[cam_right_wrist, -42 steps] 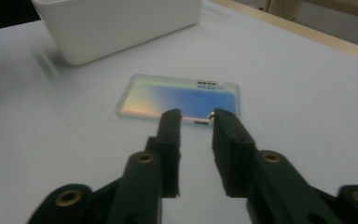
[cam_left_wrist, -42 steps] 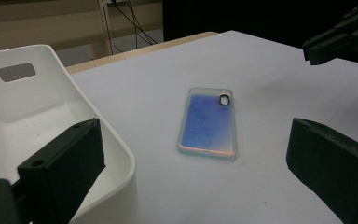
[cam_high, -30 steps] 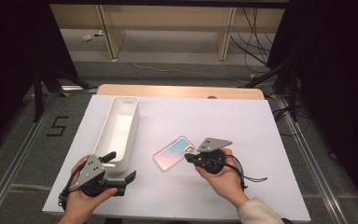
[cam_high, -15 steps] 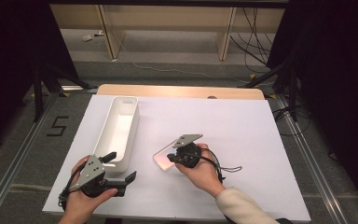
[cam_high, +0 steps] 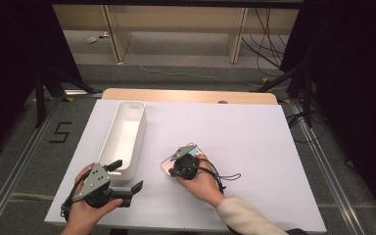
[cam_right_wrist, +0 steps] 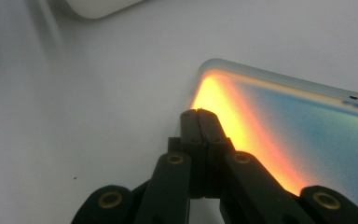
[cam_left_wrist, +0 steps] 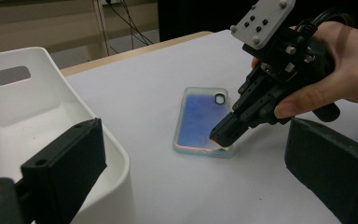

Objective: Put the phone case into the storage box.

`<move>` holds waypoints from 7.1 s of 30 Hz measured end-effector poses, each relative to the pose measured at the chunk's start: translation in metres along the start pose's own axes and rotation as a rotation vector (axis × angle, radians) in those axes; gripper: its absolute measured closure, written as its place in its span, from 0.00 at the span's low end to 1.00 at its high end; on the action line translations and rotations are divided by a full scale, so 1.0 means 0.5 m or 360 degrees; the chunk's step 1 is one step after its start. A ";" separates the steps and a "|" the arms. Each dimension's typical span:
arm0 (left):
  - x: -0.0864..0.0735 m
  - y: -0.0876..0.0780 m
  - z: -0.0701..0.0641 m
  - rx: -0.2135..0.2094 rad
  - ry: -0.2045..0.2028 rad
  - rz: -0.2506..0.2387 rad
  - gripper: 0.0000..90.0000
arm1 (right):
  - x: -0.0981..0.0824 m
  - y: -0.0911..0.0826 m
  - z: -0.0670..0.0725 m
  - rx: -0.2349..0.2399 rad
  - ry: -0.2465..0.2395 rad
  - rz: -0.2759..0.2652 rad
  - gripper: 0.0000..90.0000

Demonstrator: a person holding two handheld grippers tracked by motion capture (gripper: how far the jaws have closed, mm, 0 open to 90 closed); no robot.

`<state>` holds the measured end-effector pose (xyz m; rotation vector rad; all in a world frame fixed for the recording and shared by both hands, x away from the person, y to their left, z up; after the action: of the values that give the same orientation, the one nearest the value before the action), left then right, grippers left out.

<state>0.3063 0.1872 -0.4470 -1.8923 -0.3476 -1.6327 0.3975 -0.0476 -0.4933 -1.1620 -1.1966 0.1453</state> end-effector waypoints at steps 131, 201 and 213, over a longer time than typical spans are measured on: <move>-0.001 -0.004 -0.005 0.0002 0.0025 0.0012 0.06 | 0.017 -0.063 -0.029 0.0127 -0.0740 0.0407 0.62; -0.002 -0.004 -0.007 -0.0003 0.0022 0.0016 0.06 | 0.030 -0.048 -0.001 0.0070 -0.0998 0.0400 0.99; -0.003 -0.001 -0.008 -0.0009 0.0017 0.0021 0.07 | 0.021 -0.080 -0.006 -0.0019 -0.1028 0.0244 0.99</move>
<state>0.3027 0.1854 -0.4480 -1.8852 -0.3256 -1.6360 0.3858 -0.0612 -0.4556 -1.2589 -1.6657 0.6696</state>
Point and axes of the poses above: each handheld gripper's, and its own axes: y roughly forward along the jaws, x roughly out of its top, z roughly to its left, the point moved 2 cm from there along y, roughly forward along the jaws, and after that the axes turned 11 degrees about -x, right-handed, at the moved point
